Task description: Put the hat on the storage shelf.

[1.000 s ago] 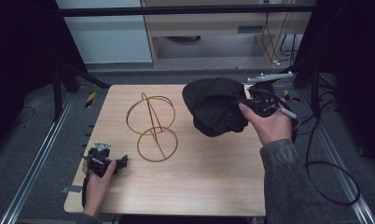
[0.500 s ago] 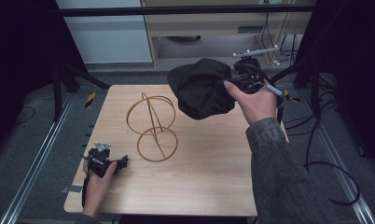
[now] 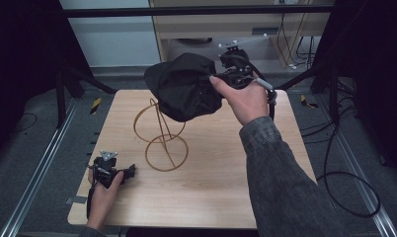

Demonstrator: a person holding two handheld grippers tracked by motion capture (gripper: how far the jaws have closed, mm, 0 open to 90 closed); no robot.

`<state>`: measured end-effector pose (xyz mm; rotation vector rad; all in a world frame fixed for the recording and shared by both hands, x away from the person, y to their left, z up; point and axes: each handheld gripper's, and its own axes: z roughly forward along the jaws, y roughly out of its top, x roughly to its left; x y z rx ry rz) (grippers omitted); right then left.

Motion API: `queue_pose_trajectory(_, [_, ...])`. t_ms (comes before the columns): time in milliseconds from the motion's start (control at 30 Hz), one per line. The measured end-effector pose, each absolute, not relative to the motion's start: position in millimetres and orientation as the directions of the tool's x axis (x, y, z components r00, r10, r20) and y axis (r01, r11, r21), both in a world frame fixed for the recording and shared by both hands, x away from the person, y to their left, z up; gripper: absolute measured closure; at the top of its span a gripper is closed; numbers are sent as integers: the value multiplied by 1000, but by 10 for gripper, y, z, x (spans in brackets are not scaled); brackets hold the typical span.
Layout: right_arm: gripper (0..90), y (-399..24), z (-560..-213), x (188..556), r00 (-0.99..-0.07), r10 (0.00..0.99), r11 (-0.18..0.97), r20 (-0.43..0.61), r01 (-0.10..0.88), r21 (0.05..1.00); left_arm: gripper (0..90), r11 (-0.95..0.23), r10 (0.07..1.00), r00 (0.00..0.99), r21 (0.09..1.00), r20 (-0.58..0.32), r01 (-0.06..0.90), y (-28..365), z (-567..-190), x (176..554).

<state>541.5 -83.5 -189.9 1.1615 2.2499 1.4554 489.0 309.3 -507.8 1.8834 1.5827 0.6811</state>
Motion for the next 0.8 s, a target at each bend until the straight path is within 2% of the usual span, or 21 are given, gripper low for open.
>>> queue_pose_trajectory(800, [843, -319, -2165, 5430, -716, 652, 265, 250, 524, 809, 0, -124, 987, 162, 715, 16, 688, 3095, -5079, 4888])
